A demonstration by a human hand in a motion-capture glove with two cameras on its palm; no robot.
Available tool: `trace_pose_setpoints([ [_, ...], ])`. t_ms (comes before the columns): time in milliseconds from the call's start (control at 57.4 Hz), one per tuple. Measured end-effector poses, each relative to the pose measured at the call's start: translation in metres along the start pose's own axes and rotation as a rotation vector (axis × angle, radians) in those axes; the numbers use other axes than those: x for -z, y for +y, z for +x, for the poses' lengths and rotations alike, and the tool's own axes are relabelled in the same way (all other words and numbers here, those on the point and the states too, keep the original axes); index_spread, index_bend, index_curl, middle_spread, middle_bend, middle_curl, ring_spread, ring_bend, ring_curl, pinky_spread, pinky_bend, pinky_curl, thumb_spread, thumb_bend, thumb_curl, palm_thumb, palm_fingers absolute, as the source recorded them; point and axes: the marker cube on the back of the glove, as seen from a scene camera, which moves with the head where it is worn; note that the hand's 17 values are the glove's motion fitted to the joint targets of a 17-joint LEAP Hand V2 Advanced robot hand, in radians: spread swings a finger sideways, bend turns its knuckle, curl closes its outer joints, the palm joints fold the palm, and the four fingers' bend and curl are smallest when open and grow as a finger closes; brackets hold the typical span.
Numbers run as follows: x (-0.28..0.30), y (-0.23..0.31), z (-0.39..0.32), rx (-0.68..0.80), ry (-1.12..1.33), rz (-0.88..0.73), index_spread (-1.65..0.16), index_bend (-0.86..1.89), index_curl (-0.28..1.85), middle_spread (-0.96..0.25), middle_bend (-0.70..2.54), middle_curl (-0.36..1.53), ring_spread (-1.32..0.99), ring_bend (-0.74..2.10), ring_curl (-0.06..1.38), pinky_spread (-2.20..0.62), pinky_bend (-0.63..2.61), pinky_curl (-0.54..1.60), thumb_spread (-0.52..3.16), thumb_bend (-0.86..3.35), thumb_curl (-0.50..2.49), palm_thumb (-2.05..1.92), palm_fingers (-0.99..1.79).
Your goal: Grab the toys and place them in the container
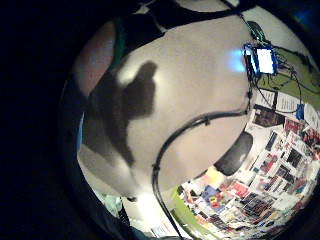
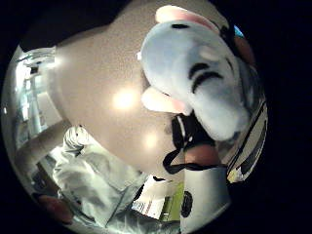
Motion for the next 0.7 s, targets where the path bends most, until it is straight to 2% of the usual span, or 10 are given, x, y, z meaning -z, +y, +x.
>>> trace_pose_setpoints([
  [174, 0.003, -0.006, -0.005, 0.057, -0.053, 0.048, -0.21, 0.91, 0.57, -0.08, 0.32, 0.26, -0.03, 0.14, 0.07, 0.04, 0.55, 0.27, 1.40, 0.08, 0.41, 0.55, 0.16],
  [383, 0.008, 0.013, -0.037, 0.150, -0.210, -0.063, -0.19, 1.05, 0.65, -0.16, 0.47, 0.35, -0.09, 0.15, 0.06, 0.04, 0.48, 0.27, 1.35, 0.09, 0.48, 0.65, 0.22],
  [523, 0.041, 0.021, -0.048, 0.169, -0.228, -0.073, -0.16, 1.10, 0.68, -0.20, 0.56, 0.39, -0.11, 0.15, 0.05, 0.03, 0.48, 0.28, 1.33, 0.10, 0.52, 0.68, 0.21],
  [697, 0.106, 0.025, -0.059, 0.163, -0.215, 0.036, -0.14, 1.12, 0.70, -0.23, 0.65, 0.44, -0.13, 0.17, 0.05, 0.03, 0.46, 0.29, 1.30, 0.08, 0.57, 0.70, 0.22],
])
